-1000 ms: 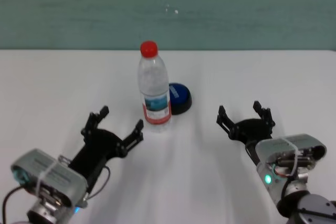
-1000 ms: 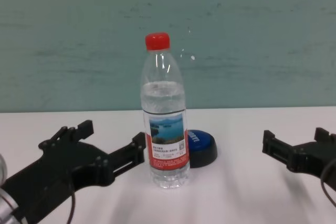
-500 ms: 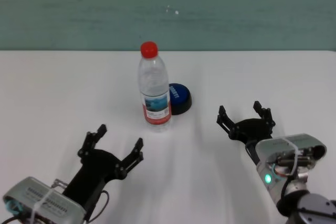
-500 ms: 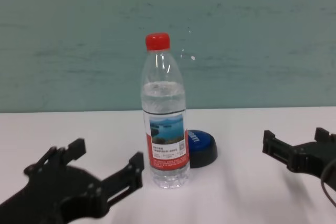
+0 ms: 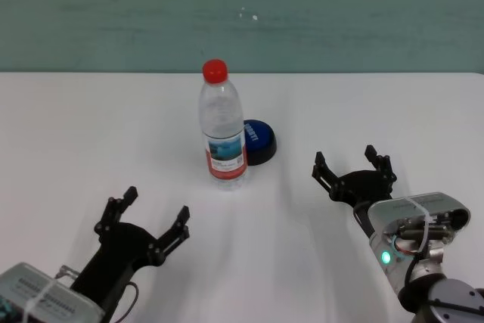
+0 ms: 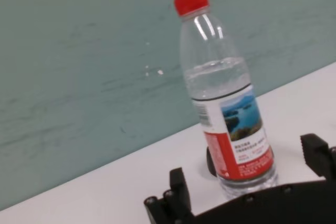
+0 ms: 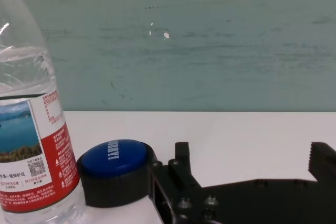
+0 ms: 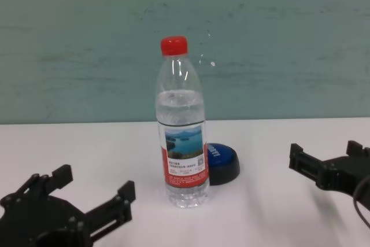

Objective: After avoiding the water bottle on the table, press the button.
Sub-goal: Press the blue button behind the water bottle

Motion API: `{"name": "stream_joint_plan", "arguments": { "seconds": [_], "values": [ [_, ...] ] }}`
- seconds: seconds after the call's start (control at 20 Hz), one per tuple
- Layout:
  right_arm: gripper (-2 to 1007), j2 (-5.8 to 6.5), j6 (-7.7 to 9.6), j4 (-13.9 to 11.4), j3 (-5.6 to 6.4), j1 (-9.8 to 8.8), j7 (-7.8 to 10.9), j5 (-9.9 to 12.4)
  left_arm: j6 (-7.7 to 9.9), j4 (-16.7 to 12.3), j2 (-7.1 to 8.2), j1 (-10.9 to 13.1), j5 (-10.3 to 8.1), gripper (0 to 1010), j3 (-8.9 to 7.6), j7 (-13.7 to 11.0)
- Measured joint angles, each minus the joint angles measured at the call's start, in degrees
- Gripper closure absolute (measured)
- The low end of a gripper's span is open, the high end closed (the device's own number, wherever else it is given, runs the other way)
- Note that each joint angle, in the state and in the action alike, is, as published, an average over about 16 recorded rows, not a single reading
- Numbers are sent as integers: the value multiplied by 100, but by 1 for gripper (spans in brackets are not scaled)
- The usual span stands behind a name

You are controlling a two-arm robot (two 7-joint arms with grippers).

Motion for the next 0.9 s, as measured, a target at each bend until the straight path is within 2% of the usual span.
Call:
{"name": "stream_joint_plan", "arguments": {
  "seconds": [0.4,0.9],
  "values": [
    [1,0,0,0,0,0,0,0,7,151,-122,-73,-75,10,-131,78],
    [1,0,0,0,0,0,0,0,69,170,-187,-91,-58,10,-178,153]
  ]
}}
